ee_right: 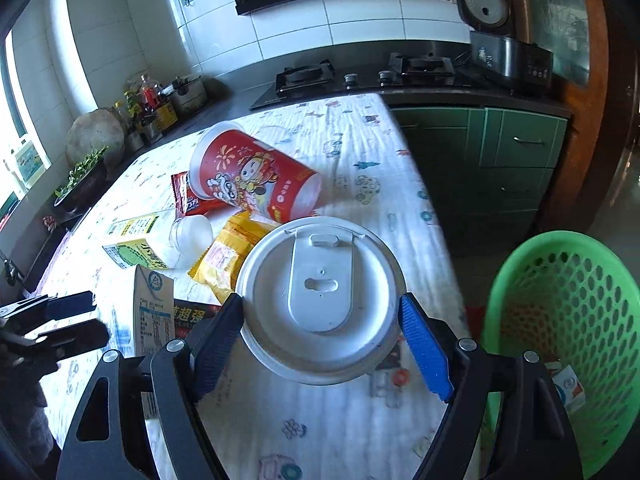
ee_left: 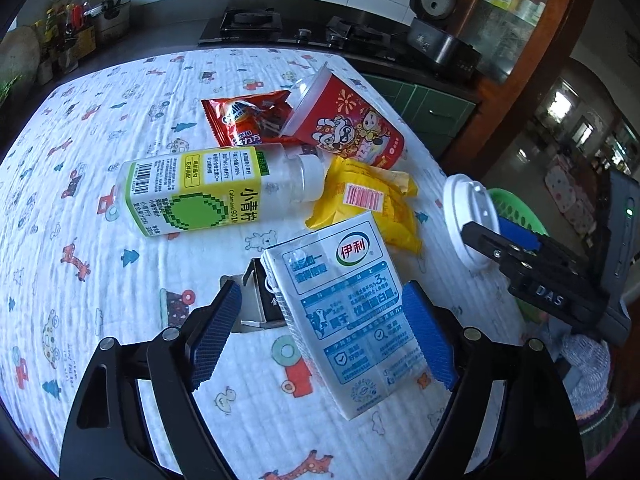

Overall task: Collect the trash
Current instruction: 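Lift the Yili carton with the left gripper while the right gripper reaches for the white lid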

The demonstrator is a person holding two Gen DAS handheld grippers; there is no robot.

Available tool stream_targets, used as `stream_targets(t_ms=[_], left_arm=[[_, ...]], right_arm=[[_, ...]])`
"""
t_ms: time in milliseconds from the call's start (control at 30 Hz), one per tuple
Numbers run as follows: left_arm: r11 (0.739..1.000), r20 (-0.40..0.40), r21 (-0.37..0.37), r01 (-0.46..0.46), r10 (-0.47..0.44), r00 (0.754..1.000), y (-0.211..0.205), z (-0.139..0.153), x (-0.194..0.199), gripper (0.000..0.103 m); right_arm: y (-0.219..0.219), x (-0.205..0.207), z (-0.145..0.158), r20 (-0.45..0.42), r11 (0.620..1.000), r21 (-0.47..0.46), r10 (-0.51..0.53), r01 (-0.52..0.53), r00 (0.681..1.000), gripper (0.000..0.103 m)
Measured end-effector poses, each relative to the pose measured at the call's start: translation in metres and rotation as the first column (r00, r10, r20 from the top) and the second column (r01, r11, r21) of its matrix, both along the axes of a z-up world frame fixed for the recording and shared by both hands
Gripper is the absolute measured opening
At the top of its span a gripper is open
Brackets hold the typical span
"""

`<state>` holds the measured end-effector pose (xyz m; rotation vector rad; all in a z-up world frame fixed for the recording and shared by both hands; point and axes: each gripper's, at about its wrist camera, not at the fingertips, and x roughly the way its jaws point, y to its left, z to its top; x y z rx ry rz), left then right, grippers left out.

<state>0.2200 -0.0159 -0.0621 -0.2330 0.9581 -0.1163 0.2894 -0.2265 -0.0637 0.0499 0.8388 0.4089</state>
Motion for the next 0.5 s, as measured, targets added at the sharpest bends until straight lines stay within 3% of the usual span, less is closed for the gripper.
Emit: stream_targets(t_ms=[500], left_arm=[[0.988,-0.069,0.079,-0.135,0.141,0.988,-0.025,-0.016,0.024,0.084]], right_arm=[[-0.062,-0.033,0.007,0.024,0.994,-0.033,-0.105,0.106,0.994,0.076]])
